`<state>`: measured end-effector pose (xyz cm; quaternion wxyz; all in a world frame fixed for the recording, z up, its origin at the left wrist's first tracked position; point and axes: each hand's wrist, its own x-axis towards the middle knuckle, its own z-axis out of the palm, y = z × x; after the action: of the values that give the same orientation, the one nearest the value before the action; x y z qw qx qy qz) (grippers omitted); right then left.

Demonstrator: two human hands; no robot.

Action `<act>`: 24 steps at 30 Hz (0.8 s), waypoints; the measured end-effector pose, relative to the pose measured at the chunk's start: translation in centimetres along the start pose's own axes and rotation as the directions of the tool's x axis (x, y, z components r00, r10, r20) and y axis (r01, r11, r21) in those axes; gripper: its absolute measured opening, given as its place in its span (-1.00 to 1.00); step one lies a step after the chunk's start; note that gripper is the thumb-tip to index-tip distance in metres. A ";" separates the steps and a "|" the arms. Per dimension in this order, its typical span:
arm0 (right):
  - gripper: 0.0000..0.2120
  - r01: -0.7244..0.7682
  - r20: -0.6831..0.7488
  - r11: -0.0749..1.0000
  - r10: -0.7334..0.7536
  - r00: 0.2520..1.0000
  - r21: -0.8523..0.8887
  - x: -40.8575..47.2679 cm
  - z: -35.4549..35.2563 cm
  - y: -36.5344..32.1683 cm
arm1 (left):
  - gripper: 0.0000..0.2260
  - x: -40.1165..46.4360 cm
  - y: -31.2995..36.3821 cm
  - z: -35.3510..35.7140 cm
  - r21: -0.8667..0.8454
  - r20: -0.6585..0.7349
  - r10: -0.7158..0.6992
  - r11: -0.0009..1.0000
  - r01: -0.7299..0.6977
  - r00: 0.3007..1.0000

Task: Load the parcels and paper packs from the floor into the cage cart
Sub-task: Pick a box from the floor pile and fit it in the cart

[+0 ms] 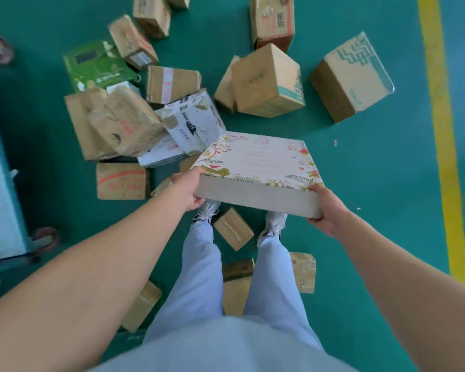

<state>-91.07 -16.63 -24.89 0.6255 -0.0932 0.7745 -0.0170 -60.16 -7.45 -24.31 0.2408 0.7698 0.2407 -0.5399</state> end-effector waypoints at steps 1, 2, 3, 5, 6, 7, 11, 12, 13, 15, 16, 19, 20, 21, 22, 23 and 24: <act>-0.58 0.009 0.014 1.000 -0.008 1.000 -0.007 -1.5 0.1 -0.1 | -0.44 -1.2 -0.1 -1.0 -0.021 -0.001 0.000 1.000 0.000 1.000; -0.59 0.020 0.030 1.000 -0.020 0.999 -0.017 -3.0 0.3 -0.2 | -0.44 -2.7 -0.3 -2.0 -0.046 -0.008 0.002 0.999 -0.002 1.000; -0.60 0.035 0.058 0.999 -0.033 0.998 -0.036 -4.8 0.6 -0.3 | -0.45 -4.2 -0.8 -3.5 -0.085 -0.018 0.015 0.996 -0.016 1.000; -0.57 0.048 0.090 0.998 -0.044 0.995 -0.051 -7.2 0.8 -0.2 | -0.49 -6.7 -1.9 -5.0 -0.149 -0.043 0.024 0.988 -0.030 0.999; -0.53 0.059 0.104 0.996 -0.053 0.993 -0.065 -8.3 0.8 -0.4 | -0.50 -8.1 -2.6 -5.7 -0.185 -0.054 0.030 0.982 -0.039 0.998; -0.50 0.073 0.112 0.994 -0.064 0.992 -0.079 -9.0 0.9 -0.4 | -0.51 -9.3 -3.3 -6.4 -0.217 -0.072 0.044 0.974 -0.059 0.996; -0.61 0.223 0.244 0.954 -0.172 0.954 -0.202 -14.5 1.4 -0.7 | -0.70 -15.3 -8.6 -10.3 -0.354 -0.107 0.122 0.923 -0.152 0.987; -0.65 0.228 0.249 0.952 -0.174 0.953 -0.204 -14.6 1.3 -0.2 | -0.75 -15.5 -9.6 -10.3 -0.349 -0.082 0.117 0.927 -0.138 0.990; -0.70 0.270 0.271 0.932 -0.202 0.941 -0.242 -15.8 1.6 -0.3 | -0.77 -16.8 -11.1 -11.1 -0.396 -0.078 0.111 0.908 -0.133 0.991; -0.74 0.315 0.310 0.907 -0.226 0.924 -0.279 -17.5 1.9 0.3 | -0.78 -18.3 -13.5 -12.4 -0.478 -0.067 0.084 0.872 -0.106 0.994; -0.72 0.356 0.337 0.880 -0.247 0.909 -0.314 -19.0 2.7 0.7 | -0.78 -19.1 -15.0 -13.6 -0.544 -0.083 0.070 0.833 -0.104 0.994; -0.69 0.431 0.365 0.830 -0.302 0.881 -0.354 -21.3 4.8 1.5 | -0.76 -20.1 -17.9 -15.7 -0.665 -0.100 0.035 0.741 -0.093 0.994; -0.74 0.455 0.382 0.810 -0.314 0.869 -0.370 -22.2 5.8 2.0 | -0.75 -20.3 -18.9 -16.6 -0.700 -0.104 0.030 0.708 -0.095 0.994; -0.78 0.476 0.391 0.791 -0.327 0.860 -0.385 -22.9 6.7 2.6 | -0.74 -20.4 -19.8 -17.3 -0.721 -0.113 0.022 0.686 -0.097 0.993; -0.80 0.487 0.405 0.781 -0.329 0.853 -0.391 -23.5 7.6 3.1 | -0.75 -20.6 -20.5 -18.0 -0.735 -0.123 0.013 0.670 -0.100 0.992; -0.80 0.501 0.421 0.767 -0.332 0.844 -0.400 -24.0 8.8 3.8 | -0.76 -20.8 -21.2 -19.0 -0.750 -0.138 0.004 0.653 -0.108 0.990; -0.79 0.516 0.443 0.748 -0.329 0.834 -0.417 -25.0 10.3 4.7 | -0.77 -20.7 -22.2 -20.3 -0.769 -0.157 -0.005 0.628 -0.119 0.988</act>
<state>-76.68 -6.93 -3.67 0.6798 -0.4356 0.5864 0.0659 -65.88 20.17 -1.07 0.5472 0.6353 0.4418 -0.3191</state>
